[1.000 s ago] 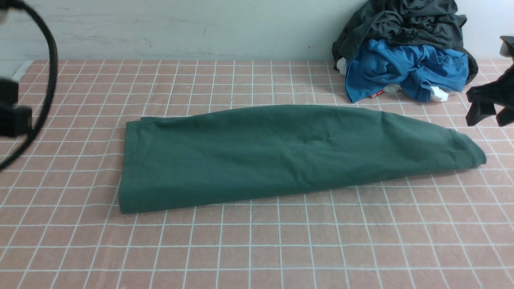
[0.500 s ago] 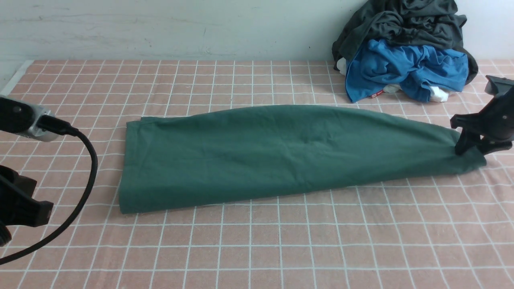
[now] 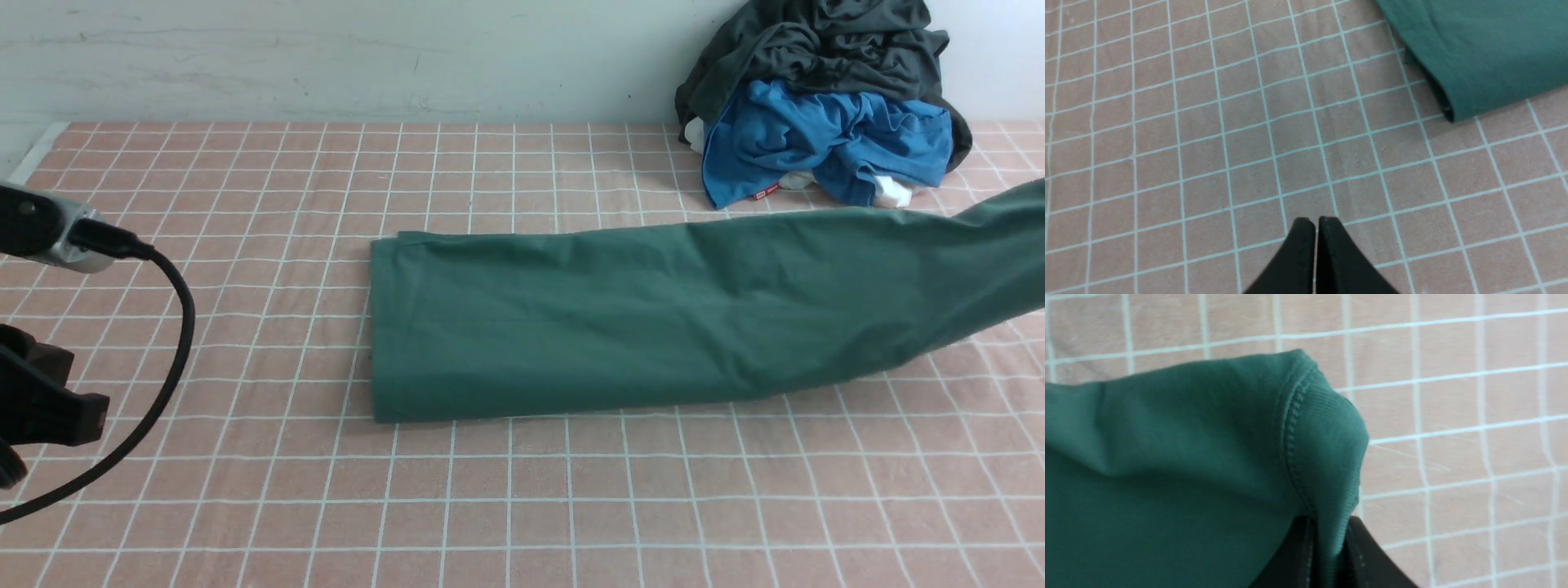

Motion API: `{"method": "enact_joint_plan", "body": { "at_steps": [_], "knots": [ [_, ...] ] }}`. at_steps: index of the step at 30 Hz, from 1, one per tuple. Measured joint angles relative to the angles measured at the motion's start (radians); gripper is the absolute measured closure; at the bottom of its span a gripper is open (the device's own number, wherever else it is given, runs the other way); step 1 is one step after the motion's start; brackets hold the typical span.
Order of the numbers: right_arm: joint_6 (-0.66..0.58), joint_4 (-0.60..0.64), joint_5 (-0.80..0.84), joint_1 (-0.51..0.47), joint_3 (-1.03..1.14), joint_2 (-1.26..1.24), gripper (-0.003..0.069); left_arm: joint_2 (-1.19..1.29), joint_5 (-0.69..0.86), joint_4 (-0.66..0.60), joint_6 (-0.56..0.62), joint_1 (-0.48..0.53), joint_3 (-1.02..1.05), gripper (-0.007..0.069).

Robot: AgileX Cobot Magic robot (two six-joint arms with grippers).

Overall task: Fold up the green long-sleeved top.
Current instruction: Use the right arm to drag the right edge of the fabric to the left and folds it over the left edge

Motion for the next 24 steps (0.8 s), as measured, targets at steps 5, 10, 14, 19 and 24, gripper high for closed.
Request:
{"method": "enact_joint_plan", "body": {
  "at_steps": [5,10,14,19,24],
  "knots": [
    [0.031,0.082,0.041,0.068,0.000,-0.127,0.0613,0.000,-0.023,-0.088,-0.007,0.000,0.000,0.0632],
    [0.032,0.219,-0.036,0.293,-0.001,-0.183,0.0613,0.000,-0.033,-0.105,-0.008,0.000,0.000,0.0632],
    [0.032,0.297,-0.178,0.508,-0.001,-0.136,0.0613,0.000,-0.035,-0.107,-0.008,0.000,0.000,0.0632],
    [-0.004,0.356,-0.395,0.757,-0.001,0.038,0.0613,0.000,-0.035,-0.128,-0.009,0.000,0.000,0.0632],
    [-0.068,0.364,-0.587,0.896,0.001,0.183,0.0601,0.000,-0.035,-0.132,-0.009,0.000,0.000,0.0632]
  ]
}}
